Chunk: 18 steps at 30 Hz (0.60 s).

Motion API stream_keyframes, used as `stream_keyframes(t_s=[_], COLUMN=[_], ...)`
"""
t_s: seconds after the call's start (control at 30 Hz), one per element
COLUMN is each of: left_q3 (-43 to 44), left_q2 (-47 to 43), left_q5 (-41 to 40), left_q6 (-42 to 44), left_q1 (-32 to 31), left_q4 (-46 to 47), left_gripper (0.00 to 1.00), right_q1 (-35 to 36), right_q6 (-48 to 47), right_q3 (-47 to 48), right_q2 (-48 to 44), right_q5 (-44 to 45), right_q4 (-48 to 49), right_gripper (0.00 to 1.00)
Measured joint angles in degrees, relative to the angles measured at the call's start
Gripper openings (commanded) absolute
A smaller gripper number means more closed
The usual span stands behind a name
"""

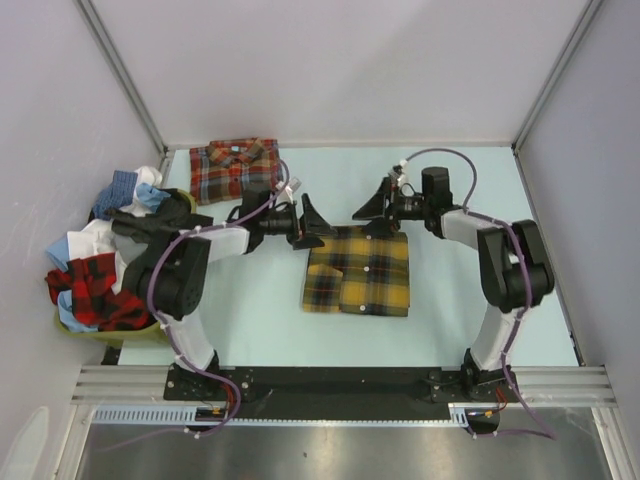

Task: Fold and stack the long sleeve shirts
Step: Fold the shirt

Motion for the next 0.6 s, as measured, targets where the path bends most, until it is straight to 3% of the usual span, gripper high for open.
stream_keyframes(t_s=[0.07, 0.13, 0.17, 0.2, 0.27, 0.37, 0.53, 0.57, 0.6], left_q3=[-1.46, -1.38, -0.98, -0.24, 2.43, 6.05, 6.29, 6.01, 5.44], left_q2=[-5.09, -9.25, -11.19, -12.90, -15.32, -17.68, -21.46, -21.84, -22.21], left_q5=[-0.90, -2.84, -4.57, -6.64, -12.20, -20.52, -29.31, -29.81, -30.08], left_q6=[1.90, 4.98, 6.84, 9.09, 13.60, 19.58, 26.51, 27.28, 28.50], left_q1=[0.68, 2.10, 2.91, 3.52, 4.31, 4.52, 4.66, 4.70, 4.81], left_q4=[-3.23, -7.19, -10.16, -13.77, -21.62, -30.97, -41.51, -42.56, -44.00], left_gripper=[0.99, 0.99, 0.98, 0.96, 0.91, 0.91, 0.92, 0.93, 0.94], right_q1=[3.45, 7.34, 9.77, 11.50, 15.08, 20.55, 33.48, 35.23, 37.44], right_q6=[-9.03, -18.95, -23.91, -27.91, -34.56, -43.30, -55.45, -56.98, -59.14], right_q3=[1.27, 3.52, 3.93, 3.74, 2.47, -0.15, -1.36, -1.38, -1.57], right_q2=[-4.46, -7.43, -8.85, -10.23, -13.11, -16.52, -16.31, -15.91, -15.39], right_q5=[1.81, 4.83, 7.52, 9.57, 14.29, 21.31, 30.97, 31.98, 33.81], right_q4=[-8.74, -17.53, -21.14, -24.02, -27.96, -30.05, -30.18, -30.18, -30.14], right_gripper=[0.93, 0.70, 0.43, 0.33, 0.23, 0.24, 0.42, 0.49, 0.50])
